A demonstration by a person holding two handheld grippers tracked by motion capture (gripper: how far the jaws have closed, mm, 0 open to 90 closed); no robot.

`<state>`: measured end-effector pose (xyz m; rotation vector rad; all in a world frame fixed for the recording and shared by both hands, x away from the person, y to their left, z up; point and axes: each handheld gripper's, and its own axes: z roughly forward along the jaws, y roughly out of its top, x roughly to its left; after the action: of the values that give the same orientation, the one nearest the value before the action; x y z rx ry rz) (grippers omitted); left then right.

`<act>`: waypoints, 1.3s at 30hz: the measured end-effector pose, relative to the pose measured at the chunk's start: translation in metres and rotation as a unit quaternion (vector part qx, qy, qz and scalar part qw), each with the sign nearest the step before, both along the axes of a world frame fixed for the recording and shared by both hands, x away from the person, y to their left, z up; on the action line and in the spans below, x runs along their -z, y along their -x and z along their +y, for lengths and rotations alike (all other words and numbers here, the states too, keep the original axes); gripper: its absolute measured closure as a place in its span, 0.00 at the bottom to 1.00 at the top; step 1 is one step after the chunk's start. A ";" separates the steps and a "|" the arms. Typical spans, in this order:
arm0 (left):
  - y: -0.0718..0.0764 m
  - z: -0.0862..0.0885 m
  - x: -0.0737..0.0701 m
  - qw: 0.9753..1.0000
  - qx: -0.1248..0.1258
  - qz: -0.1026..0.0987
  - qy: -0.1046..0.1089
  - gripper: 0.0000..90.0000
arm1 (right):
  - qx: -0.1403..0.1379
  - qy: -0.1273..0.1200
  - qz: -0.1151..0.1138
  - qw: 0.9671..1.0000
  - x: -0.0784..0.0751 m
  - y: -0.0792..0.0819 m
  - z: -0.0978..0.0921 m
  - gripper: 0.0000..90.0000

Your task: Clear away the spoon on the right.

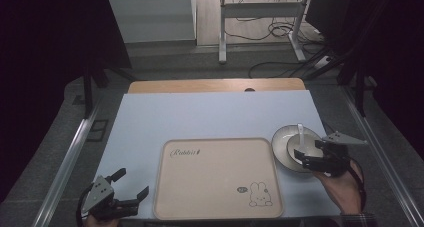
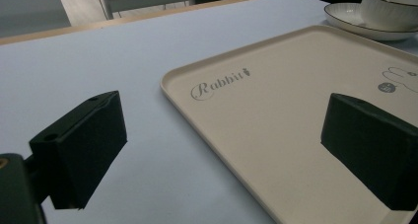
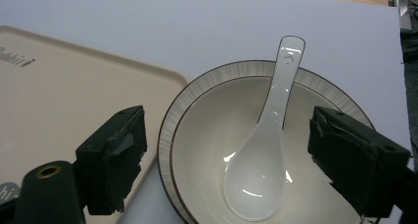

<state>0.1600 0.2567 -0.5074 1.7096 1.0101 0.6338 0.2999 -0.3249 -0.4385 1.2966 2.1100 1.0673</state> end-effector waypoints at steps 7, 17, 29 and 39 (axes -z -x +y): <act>0.000 0.000 0.000 1.000 0.000 0.000 0.000 0.04 | 0.010 0.017 0.015 1.000 0.003 -0.008 -0.001 0.24; 0.000 0.000 0.000 1.000 0.000 0.000 0.000 0.04 | 0.021 0.034 0.035 0.999 0.005 -0.019 -0.002 0.31; 0.000 0.000 0.000 1.000 0.000 0.001 0.000 0.04 | 0.033 0.048 0.044 0.997 0.009 -0.033 0.001 0.39; 0.000 0.000 0.000 1.000 -0.001 0.001 -0.001 0.04 | 0.037 0.054 0.055 0.996 0.012 -0.041 0.004 0.48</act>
<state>0.1605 0.2566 -0.5077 1.7113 1.0125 0.6335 0.3408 -0.3214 -0.4505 1.3982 2.1498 0.8557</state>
